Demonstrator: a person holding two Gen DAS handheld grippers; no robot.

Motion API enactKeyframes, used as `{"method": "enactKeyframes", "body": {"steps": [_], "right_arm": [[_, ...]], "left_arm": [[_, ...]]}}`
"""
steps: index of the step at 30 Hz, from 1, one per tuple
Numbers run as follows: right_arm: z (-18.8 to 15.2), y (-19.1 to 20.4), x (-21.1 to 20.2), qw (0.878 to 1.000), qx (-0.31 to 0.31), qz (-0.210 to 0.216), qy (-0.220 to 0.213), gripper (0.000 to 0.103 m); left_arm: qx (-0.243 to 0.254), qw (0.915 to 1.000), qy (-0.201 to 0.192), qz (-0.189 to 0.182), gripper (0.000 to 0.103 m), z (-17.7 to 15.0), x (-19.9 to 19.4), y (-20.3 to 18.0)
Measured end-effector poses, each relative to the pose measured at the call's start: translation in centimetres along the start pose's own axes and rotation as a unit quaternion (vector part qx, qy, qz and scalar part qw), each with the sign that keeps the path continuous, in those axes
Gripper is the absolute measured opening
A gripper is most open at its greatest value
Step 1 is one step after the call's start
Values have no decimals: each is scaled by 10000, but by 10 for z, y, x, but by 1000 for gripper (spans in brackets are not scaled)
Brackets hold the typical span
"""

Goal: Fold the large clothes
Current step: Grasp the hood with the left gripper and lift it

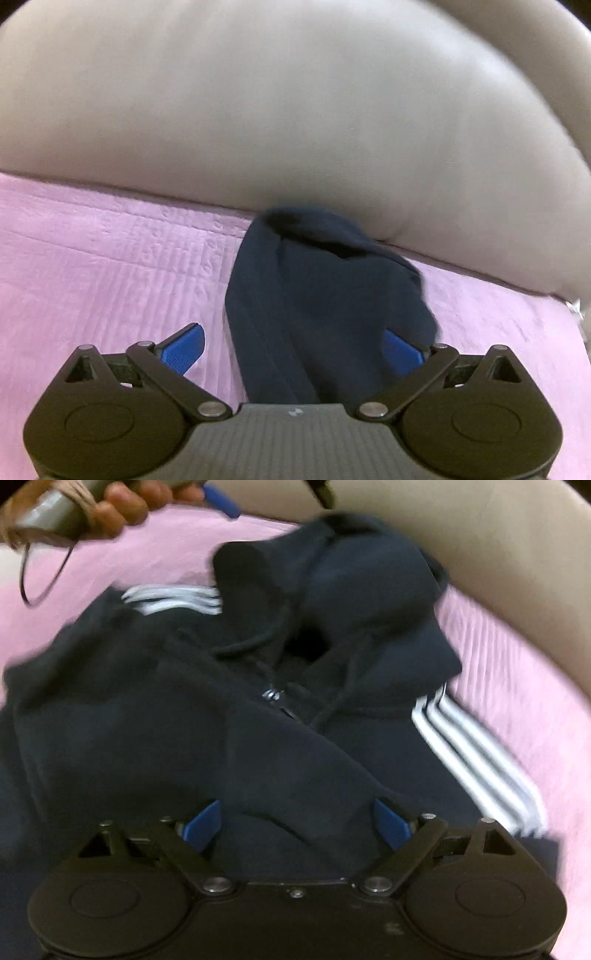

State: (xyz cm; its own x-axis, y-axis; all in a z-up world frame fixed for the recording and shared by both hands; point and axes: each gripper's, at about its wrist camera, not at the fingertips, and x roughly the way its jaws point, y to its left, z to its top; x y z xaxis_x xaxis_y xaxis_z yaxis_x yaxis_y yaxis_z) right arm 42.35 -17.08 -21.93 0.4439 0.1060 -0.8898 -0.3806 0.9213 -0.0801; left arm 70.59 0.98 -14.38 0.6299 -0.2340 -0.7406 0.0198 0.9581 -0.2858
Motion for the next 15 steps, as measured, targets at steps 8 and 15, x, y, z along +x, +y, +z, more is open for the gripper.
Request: {"method": "enactKeyframes", "body": {"steps": [8,15], "right_arm": [[10,-11,8,9993,-66,293,230,103],[9,-3,8,9994,-166,185,242,103]], "left_arm": [[-44,9980,581,259,103,22,108,6],[-176,9965,88,808,103,49,129,-14]]}}
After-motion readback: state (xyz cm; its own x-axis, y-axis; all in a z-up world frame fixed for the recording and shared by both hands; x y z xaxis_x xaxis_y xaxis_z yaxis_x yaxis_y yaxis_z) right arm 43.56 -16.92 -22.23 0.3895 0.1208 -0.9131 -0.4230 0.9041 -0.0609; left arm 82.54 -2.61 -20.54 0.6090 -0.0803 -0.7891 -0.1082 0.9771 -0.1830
